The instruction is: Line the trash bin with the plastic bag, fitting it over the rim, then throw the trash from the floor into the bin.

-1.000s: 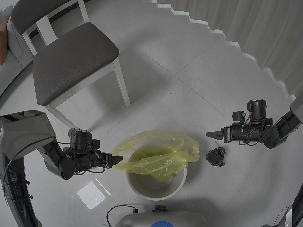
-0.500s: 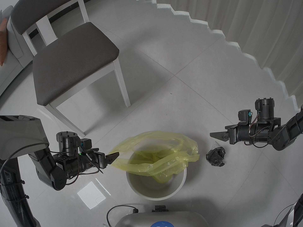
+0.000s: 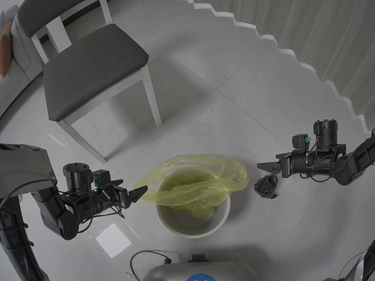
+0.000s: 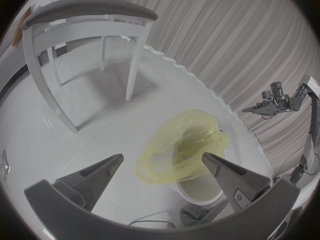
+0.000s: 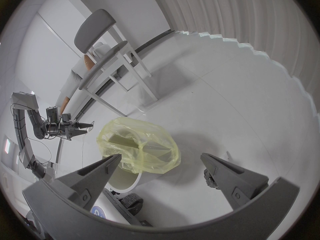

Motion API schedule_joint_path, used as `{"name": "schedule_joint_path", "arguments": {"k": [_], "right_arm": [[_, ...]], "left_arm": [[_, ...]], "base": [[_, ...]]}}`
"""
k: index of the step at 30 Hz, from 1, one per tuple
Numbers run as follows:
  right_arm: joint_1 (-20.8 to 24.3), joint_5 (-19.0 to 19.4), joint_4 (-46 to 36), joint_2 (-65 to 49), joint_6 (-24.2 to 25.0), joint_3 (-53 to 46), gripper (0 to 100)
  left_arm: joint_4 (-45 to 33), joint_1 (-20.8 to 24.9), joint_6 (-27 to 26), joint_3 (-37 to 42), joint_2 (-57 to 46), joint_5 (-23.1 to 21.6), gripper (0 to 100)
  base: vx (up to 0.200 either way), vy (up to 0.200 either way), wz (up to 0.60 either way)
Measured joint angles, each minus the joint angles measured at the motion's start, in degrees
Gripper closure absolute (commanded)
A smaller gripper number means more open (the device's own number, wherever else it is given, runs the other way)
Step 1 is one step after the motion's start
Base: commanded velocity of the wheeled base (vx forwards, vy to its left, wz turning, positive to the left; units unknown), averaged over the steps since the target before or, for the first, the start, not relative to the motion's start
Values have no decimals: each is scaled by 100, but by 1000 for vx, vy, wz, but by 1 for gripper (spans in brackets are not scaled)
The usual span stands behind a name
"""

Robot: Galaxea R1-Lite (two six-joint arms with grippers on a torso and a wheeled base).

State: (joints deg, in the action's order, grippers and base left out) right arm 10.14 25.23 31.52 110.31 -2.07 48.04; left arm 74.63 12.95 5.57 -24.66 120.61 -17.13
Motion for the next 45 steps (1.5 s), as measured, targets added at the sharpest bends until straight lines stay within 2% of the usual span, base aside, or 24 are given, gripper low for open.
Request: {"name": "schedule_joint_path", "arguments": {"k": [2,6,10,15,20,23,26,38,45], "right_arm": [[57,7,-132,13,-105,44,0],[145,9,-525,104,-616,297,0],[197,2,-794,308,-1492,601,0],[234,-15,-820,573,-3014,571,0],[221,-28,-139,884,-4044,455,0],[284,-35,492,1154,-4292,433,0],[410,-35,657,1369,-4385,471,0],[928,-37,383,1742,-4418,956,0],[1017,-44,325,1793,-4400,1050,0]], "left_arm": [[37,50,-22,35,-30,93,0],[41,179,-43,112,-116,244,0],[4,325,-54,143,-177,627,0],[-27,541,-87,372,-311,1081,0],[-29,681,-115,590,-510,1275,0],[-29,731,-128,691,-599,1343,0],[-23,756,-133,750,-641,1369,0],[4,668,-123,920,-686,1376,0],[12,649,-123,931,-691,1371,0]], "base": [[0,0,0],[0,0,0],[0,0,0],[0,0,0],[0,0,0],[0,0,0],[0,0,0],[0,0,0],[0,0,0]]}}
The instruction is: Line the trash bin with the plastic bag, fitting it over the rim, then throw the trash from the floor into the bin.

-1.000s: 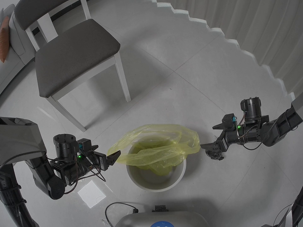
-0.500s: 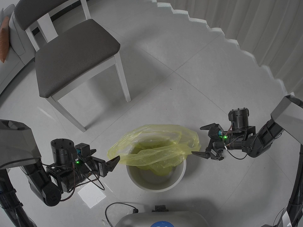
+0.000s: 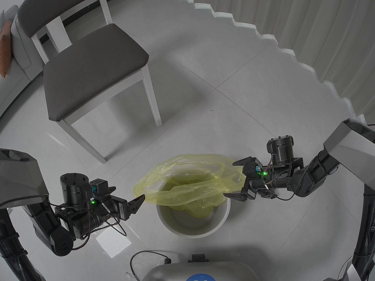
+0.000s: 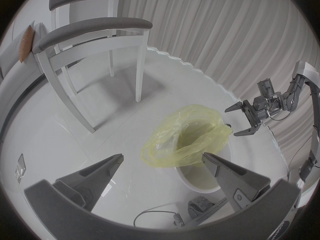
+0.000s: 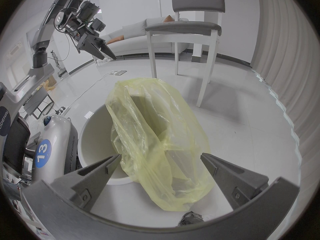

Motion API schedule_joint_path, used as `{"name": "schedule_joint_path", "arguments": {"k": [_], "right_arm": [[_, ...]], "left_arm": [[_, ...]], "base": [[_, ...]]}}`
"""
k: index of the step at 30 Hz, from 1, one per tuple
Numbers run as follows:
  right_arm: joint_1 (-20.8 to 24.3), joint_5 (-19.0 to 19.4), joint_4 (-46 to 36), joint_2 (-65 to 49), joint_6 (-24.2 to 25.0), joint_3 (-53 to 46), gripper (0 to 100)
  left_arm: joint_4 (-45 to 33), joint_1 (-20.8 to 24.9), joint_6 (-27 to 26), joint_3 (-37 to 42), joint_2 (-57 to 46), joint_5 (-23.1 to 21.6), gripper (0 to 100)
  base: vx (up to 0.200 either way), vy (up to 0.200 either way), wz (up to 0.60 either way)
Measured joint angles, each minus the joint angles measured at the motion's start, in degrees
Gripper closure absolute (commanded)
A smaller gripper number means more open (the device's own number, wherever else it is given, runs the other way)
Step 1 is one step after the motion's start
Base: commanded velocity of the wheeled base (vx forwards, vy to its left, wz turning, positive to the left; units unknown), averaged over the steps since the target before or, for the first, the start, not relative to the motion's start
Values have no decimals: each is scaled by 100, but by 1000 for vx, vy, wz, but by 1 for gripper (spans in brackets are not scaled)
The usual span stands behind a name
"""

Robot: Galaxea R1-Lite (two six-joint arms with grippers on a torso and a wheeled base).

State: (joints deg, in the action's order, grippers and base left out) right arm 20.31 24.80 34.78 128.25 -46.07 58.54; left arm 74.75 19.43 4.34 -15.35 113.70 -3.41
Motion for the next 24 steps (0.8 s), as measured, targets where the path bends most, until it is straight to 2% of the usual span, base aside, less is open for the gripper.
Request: {"name": "schedule_joint_path", "arguments": {"k": [7,8,16,24], "right_arm": [[102,-9,-108,150,11,149,0],[116,-9,-139,180,12,182,100],[149,-9,-191,367,28,284,100],[199,0,-185,310,28,-113,100]], "left_arm": [[2,-4,1,-39,7,0,0],[2,2,1,-52,9,-2,0],[2,20,1,-124,57,0,0],[110,74,0,-212,258,-9,0]], "base": [[0,0,0],[0,0,0],[0,0,0],[0,0,0]]}}
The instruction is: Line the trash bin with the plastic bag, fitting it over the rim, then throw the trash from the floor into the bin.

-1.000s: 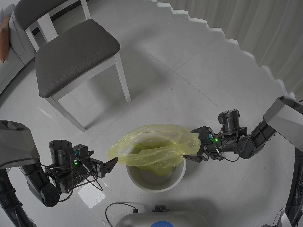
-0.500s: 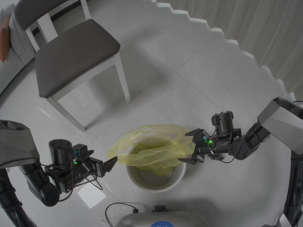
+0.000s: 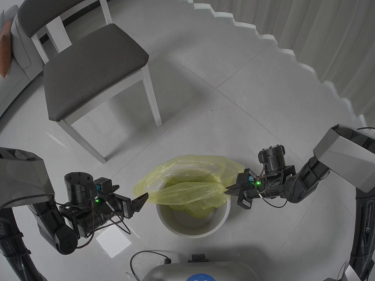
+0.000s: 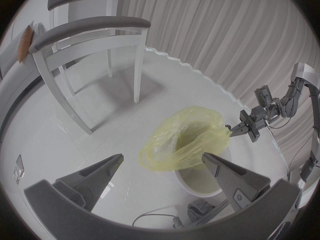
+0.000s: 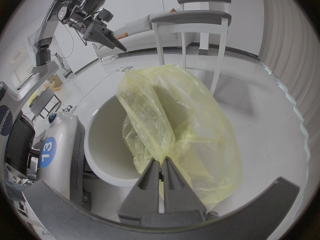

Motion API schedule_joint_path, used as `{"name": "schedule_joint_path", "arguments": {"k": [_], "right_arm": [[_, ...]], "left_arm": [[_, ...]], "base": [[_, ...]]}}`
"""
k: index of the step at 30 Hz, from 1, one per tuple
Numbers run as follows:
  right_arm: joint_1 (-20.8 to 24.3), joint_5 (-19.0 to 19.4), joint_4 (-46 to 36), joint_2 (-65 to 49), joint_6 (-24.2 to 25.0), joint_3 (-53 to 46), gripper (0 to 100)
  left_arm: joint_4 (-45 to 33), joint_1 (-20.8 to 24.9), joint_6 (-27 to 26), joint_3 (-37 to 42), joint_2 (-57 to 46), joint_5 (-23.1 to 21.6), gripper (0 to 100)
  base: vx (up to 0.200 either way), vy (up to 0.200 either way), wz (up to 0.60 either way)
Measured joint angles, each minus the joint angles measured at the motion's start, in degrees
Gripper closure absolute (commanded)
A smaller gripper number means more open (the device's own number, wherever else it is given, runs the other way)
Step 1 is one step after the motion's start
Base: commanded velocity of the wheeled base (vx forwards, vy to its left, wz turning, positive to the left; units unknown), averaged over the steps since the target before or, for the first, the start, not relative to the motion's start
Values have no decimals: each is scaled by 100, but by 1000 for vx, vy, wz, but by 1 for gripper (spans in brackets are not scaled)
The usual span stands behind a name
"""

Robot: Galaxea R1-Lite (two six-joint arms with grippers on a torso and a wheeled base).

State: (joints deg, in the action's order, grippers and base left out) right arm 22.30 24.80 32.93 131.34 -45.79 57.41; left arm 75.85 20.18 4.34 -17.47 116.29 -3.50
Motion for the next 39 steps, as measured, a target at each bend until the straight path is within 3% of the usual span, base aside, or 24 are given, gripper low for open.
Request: {"name": "schedule_joint_path", "arguments": {"k": [17,39], "right_arm": [[874,41,49,-750,-16,-1403,100],[1392,66,216,-510,-9,-1849,100]], "left_arm": [[71,300,-5,-207,789,-107,0],[76,146,156,-322,1117,-185,0]], "base": [[0,0,0],[0,0,0]]}}
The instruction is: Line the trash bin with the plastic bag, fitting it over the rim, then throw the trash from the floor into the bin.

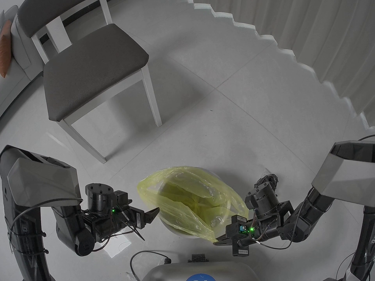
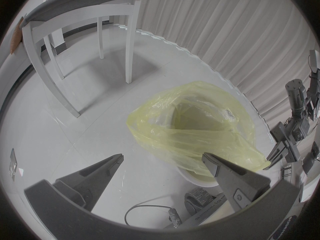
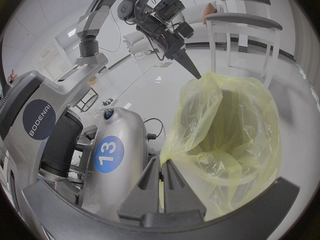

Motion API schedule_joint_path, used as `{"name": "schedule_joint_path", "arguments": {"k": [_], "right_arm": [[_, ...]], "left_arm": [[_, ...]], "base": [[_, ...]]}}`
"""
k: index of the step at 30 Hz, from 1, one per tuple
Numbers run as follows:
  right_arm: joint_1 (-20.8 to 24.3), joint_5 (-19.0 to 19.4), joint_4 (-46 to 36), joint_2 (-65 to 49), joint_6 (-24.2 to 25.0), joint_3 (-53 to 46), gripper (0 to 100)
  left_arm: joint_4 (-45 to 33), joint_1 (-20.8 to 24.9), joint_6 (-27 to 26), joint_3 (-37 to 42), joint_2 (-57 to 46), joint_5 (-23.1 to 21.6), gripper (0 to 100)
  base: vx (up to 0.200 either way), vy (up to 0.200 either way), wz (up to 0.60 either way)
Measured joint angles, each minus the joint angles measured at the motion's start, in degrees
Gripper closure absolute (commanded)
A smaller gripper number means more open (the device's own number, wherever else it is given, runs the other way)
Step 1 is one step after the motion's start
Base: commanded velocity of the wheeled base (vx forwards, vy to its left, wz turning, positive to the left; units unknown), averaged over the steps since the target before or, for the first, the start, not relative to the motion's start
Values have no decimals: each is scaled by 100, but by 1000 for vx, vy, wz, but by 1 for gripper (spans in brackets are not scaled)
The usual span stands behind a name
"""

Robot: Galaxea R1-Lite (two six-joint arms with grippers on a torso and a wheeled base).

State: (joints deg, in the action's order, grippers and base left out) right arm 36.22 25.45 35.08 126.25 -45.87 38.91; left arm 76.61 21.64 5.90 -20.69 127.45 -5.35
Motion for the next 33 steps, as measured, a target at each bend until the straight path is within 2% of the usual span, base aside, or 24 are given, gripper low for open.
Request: {"name": "schedule_joint_path", "arguments": {"k": [16,17,26,33], "right_arm": [[503,-30,594,708,46,133,100],[523,-33,605,759,57,157,0],[642,-33,640,969,99,267,0],[859,-20,657,628,132,-2,0]], "left_arm": [[-7,74,296,250,-284,-116,0],[-7,94,302,256,-289,-118,0],[-20,184,310,317,-290,-118,0],[-20,201,354,352,-289,-105,0]], "base": [[0,0,0],[0,0,0],[0,0,0],[0,0,0]]}}
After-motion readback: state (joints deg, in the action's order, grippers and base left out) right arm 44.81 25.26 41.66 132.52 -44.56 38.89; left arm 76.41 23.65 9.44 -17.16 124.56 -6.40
